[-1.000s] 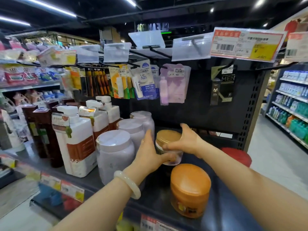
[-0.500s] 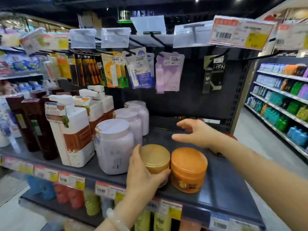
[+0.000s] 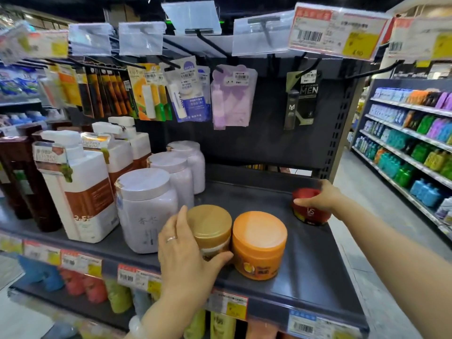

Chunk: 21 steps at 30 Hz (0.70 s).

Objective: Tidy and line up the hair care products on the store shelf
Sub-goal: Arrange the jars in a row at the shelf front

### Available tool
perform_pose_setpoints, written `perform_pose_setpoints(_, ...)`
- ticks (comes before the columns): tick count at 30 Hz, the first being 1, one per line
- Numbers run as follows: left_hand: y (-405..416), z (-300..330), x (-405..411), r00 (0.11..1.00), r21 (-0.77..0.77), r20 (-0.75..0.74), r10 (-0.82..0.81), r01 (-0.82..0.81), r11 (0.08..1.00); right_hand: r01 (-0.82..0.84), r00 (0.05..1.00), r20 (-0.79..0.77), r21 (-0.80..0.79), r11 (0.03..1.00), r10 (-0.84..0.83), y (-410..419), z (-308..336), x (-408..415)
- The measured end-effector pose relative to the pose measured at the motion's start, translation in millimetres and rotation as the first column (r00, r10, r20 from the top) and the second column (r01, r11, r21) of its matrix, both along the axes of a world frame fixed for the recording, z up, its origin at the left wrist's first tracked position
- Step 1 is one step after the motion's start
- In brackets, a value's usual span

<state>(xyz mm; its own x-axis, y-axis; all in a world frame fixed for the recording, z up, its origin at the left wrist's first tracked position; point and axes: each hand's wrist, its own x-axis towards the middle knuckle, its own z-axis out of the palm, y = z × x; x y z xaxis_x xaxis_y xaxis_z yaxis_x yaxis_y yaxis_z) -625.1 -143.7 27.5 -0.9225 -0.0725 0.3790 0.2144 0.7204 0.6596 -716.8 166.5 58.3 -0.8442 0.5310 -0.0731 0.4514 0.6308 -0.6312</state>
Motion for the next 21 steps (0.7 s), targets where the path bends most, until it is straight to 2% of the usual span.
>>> perform_pose_setpoints(2,5.1,9.7,4.0,0.987,-0.045,-0.144,-0.078,0.073,0.996,-0.013,1.000,-0.019,-0.025,1.000,0.013,-0.2,1.6,0.8)
perform_pose_setpoints(4,9.6,20.9,1.2,0.959,-0.095,-0.186,-0.215,0.201,0.975,-0.033,0.999,-0.016,-0.008,0.999,0.033,-3.2,5.0,4.6)
perform_pose_setpoints(6,13.7,32.8,-4.6,0.924,-0.131,-0.095,-0.371,0.357,0.925,-0.076,0.997,0.002,0.026,0.997,0.076,-9.0,8.7,10.9)
perform_pose_setpoints(9,17.7,43.7,-18.2,0.880,-0.197,0.039,-0.474,0.471,0.860,-0.151,0.988,0.019,0.023,0.988,0.150,-21.3,12.4,27.2)
perform_pose_setpoints(14,28.2,42.4,-30.1,0.834,-0.279,0.119,-0.539,0.549,0.788,-0.195,0.981,-0.006,-0.037,0.980,0.195,-39.4,22.7,63.7)
perform_pose_setpoints(18,33.3,39.2,-31.1,0.817,-0.404,0.199,-0.542,0.572,0.714,-0.228,0.974,-0.003,-0.027,0.973,0.228,-55.1,36.3,94.4)
perform_pose_setpoints(21,33.2,40.0,-31.4,0.809,-0.417,0.203,-0.551,0.581,0.699,-0.229,0.973,0.014,-0.010,0.973,0.229,-62.0,39.0,111.9)
